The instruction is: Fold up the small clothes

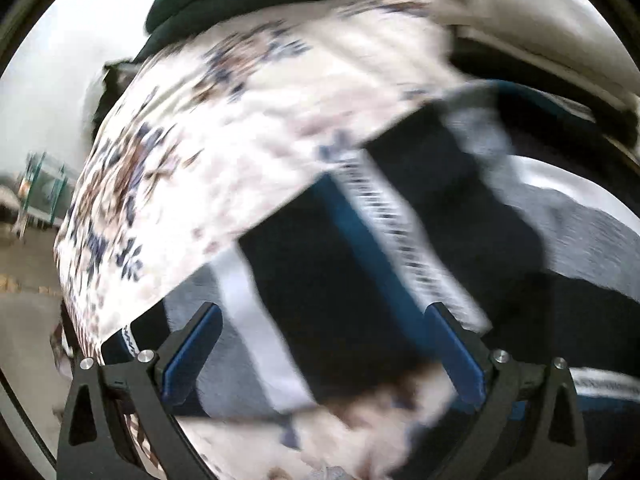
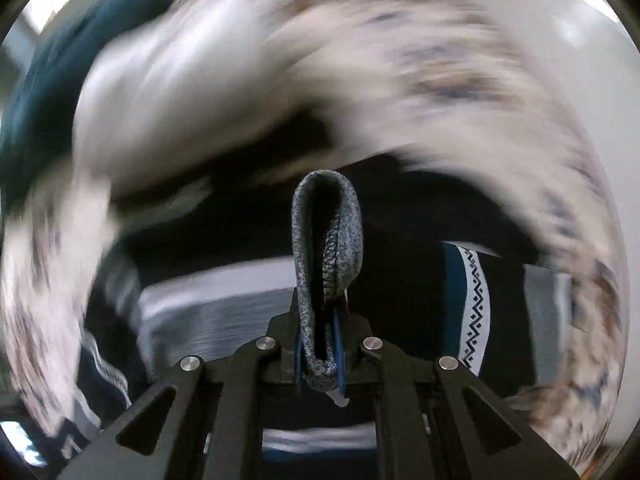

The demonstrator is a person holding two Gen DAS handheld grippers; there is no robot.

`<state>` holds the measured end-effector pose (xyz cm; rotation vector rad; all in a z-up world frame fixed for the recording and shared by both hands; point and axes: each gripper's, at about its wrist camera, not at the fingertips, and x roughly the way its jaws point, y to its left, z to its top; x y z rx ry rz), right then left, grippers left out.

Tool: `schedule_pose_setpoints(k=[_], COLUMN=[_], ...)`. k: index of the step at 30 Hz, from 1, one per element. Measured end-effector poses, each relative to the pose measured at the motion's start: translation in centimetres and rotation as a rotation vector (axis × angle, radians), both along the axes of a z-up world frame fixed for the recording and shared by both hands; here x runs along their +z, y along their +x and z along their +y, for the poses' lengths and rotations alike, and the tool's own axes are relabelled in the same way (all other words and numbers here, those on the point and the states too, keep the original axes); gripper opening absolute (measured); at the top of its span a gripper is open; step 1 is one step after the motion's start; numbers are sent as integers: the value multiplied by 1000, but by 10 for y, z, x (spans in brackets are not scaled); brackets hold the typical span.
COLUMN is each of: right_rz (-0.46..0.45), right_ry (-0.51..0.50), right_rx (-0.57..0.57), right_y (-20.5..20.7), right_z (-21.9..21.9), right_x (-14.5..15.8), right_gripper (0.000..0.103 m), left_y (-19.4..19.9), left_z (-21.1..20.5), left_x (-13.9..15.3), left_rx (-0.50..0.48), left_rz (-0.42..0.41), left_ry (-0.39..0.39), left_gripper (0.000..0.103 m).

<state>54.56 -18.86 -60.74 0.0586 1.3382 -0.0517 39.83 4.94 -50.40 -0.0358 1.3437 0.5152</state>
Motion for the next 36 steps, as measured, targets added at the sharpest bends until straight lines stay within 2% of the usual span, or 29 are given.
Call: schedule_pose_setpoints(k=[1,4,6,10,13,15,16,17,18,19,20,23,26,28,31,32,36], right_rz=[29,39,42,55,47,61,84,108,124,125,116,92,111,133,156,170,218], right_ry=[-24,-67,-81,-92,-83,-53,-12,34,88,136,163,145,107,83,29,6,8], right_rx=[64,191,234,270,285,321,323,308,279,244,205,105,3,-63,-115,-122,-158], right_y=[3,7,1,-8,-8,-11,-11,-13,-17,-23,-32,-63,-86,-108,-105,-92,-90], right_z=[34,110,142,173,171,171,168,159,147,136,122,80,43,29,18,19,22], right_x=[-23,-54,-67,-91,-110,-120,-124,-128,-129,-126,-122,-115,-117,-122,-133,-137,-164], right_gripper=[12,12,12,12,13,19,27,40,48,62,68,73,73,73,73,73,73], left_y=[-2,-8,-13,-20,-23,-27,-30,-35,-41,-49,-57,-94,-140,-172,-220,-234,-263], left_z=[12,43,61,85,95,100,103,107,111,116,122,146,177,199,229,237,262], left_x=[-4,-13,-18,-25,-24,-20,-16,-12,-7,-3,1,15,24,21,10,4,-38], left_rx=[26,80,103,140,156,161,167,173,181,193,207,281,399,503,652,701,858], left_rz=[2,-1,0,6,-2,-4,-11,-22,-27,-30,-33,-28,-24,-17,-44,-63,-124], left_ry=[1,0,-5,-15,-25,-33,-38,-42,-45,-48,-52,-62,-98,-170,-245,-274,-463], left_gripper=[103,103,103,103,103,103,103,103,103,103,103,103,103,103,103,103,103])
